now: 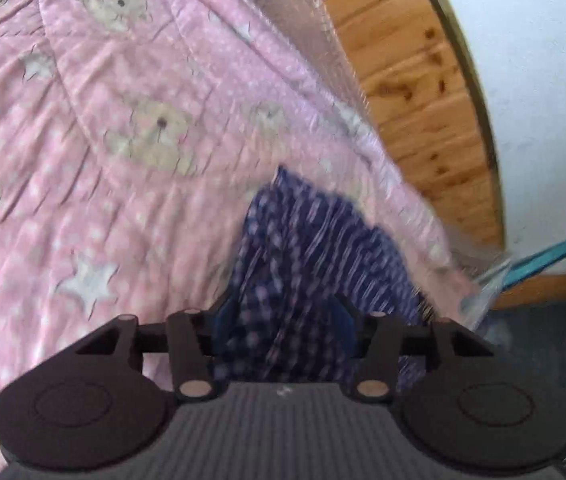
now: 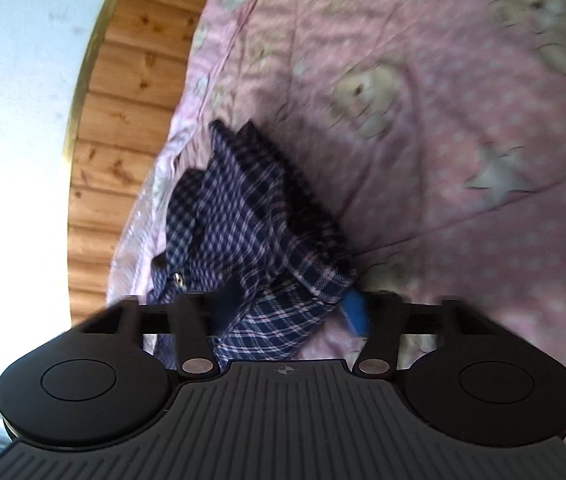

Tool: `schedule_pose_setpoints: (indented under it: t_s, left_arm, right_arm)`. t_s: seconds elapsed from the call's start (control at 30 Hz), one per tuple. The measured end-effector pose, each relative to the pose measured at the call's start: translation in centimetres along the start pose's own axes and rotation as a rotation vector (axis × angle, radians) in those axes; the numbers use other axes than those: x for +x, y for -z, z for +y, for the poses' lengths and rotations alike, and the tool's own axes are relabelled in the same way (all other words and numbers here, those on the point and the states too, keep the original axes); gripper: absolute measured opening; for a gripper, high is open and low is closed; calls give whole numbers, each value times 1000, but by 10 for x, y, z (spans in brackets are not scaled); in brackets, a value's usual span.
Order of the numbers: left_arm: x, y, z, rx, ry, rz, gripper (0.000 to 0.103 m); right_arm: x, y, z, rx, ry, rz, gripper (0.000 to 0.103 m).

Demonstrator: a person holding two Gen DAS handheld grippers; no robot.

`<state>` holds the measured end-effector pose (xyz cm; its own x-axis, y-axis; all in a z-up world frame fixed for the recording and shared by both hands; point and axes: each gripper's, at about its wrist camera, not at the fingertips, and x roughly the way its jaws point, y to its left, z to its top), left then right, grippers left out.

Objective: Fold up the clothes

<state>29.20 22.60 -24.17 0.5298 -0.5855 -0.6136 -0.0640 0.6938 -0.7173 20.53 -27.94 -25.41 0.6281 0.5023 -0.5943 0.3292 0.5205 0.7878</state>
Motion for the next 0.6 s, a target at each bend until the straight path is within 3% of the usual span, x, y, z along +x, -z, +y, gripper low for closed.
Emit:
schedule_pose_setpoints:
  t_s: [0.07, 0.13, 0.23, 0.33, 0.4, 0.43, 0.5, 0.6]
  left_arm:
    - [-3, 6, 1, 4, -7, -8, 32]
    - [-8, 9, 1, -35, 17, -4, 24]
    - [-10, 23, -10, 26, -18, 43, 25]
    - [-12, 29, -8, 19, -32, 47, 25]
    - [-14, 30, -2, -6, -31, 36, 25]
    - [-17, 30, -2, -10, -34, 27, 27]
    - [-31, 26, -13, 45, -58, -11, 29]
    - [-58, 21, -36, 126, -73, -85, 31]
  right_arm:
    - [0, -4, 14, -83, 55, -22, 21]
    - [-5, -11, 32, -187, 89, -46, 18]
    - [-20, -27, 60, -353, 122, -58, 17]
    - [-5, -40, 56, -408, 188, 31, 17]
    - [13, -43, 38, -377, 228, 115, 22]
    - [11, -45, 33, -352, 207, 115, 26]
    - [-5, -52, 37, -329, 207, 71, 43]
    - [-47, -50, 64, -441, 277, -141, 45]
